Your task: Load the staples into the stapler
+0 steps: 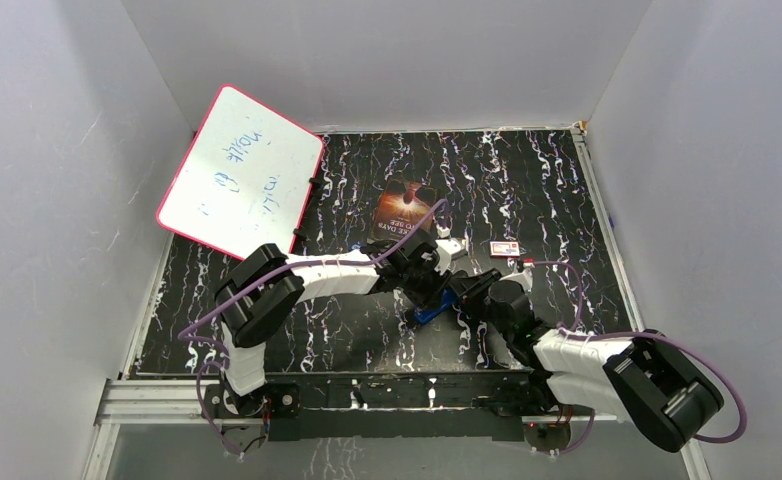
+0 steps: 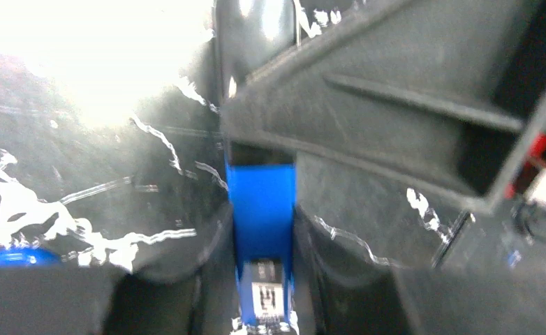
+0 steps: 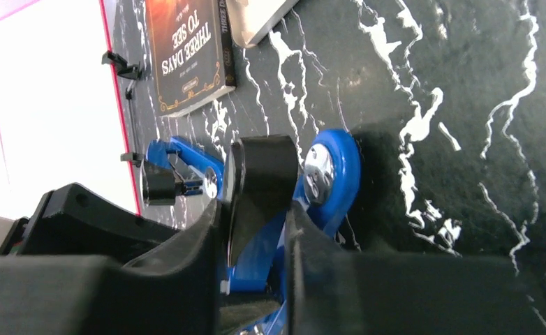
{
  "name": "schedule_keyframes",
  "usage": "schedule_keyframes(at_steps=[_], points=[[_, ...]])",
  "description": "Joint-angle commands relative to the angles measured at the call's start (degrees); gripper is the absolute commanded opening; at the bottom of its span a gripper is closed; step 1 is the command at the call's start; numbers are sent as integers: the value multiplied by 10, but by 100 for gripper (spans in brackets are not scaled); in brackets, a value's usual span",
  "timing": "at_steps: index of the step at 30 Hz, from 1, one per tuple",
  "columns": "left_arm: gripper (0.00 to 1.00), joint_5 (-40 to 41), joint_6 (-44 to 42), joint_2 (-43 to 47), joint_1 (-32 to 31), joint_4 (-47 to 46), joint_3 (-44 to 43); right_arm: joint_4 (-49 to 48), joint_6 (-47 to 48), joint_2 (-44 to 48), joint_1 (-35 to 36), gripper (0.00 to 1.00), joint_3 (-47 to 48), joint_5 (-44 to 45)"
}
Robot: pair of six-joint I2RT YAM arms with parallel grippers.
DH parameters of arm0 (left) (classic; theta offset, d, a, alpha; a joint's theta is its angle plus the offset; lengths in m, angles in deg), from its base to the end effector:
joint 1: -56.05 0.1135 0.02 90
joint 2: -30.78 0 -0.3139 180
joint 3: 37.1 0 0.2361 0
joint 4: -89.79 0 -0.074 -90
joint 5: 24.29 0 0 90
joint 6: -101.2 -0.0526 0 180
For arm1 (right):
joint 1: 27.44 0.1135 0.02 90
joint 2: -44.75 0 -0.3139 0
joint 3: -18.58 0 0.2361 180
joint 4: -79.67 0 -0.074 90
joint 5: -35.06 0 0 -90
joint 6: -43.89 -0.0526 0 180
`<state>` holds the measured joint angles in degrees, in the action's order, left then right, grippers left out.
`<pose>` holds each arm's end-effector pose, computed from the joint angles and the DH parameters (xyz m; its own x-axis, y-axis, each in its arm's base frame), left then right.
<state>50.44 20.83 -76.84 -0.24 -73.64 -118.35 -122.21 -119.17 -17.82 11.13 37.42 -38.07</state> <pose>0.2204 -0.3553 0.2228 -0.5249 0.4960 -0.6917 0.8334 0.4645 -0.2994 0.1357 0.0887 0.1826 -0.4541 0.8088 -0.3738 0.1659 0.4889 0.8564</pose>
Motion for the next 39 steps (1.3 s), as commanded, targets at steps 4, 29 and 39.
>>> schedule_keyframes(at_steps=[4, 29, 39], points=[[0, -8, -17, -10, -8, 19, -21, -14, 3, 12, 0, 19, 1, -10], [68, -24, -212, 16, -4, 136, -99, 444, 97, 404, 0, 73, 59, 199], [70, -132, -490, 213, 131, 195, 15, 371, 154, 388, 0, 75, 56, 135]])
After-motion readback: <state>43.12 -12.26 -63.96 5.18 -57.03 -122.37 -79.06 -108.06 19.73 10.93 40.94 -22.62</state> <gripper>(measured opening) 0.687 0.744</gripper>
